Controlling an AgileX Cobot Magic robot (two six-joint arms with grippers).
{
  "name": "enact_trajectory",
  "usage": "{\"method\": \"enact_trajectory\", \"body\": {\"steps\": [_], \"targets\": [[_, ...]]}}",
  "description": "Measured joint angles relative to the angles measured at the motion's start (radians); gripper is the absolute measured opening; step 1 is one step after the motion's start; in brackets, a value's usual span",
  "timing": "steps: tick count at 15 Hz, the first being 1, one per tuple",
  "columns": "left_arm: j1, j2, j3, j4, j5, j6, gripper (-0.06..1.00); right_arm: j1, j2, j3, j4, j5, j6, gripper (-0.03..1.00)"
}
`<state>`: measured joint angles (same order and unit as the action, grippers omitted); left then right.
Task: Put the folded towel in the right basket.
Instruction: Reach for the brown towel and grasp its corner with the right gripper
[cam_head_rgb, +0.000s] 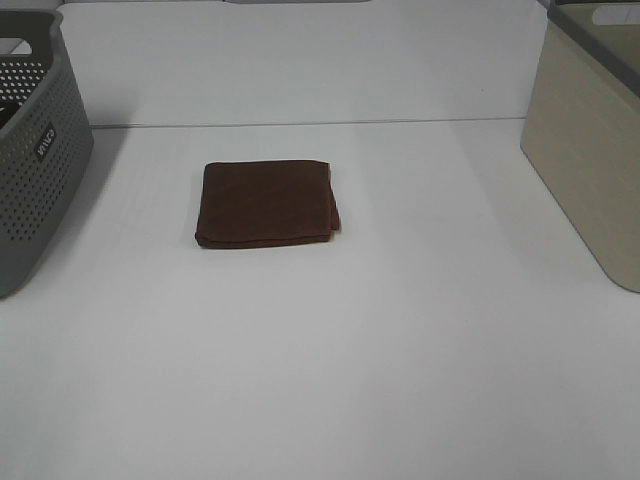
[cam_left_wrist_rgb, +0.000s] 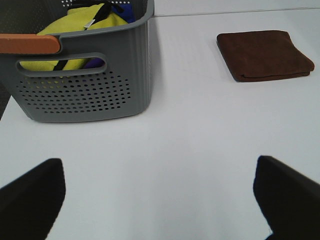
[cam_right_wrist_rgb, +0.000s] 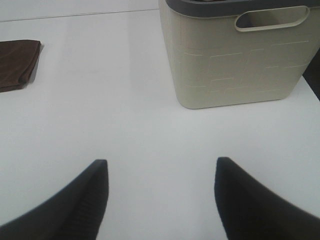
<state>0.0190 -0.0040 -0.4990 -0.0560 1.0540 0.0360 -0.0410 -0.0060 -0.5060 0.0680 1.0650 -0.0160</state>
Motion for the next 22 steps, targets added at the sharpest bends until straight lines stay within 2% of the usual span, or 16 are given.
{"method": "enact_trajectory", "body": {"steps": [22], "targets": [[0.000,0.000,0.000,0.000,0.000,0.000,0.97,0.000,0.000,0.000,0.000,0.000,0.000,0.60]]}}
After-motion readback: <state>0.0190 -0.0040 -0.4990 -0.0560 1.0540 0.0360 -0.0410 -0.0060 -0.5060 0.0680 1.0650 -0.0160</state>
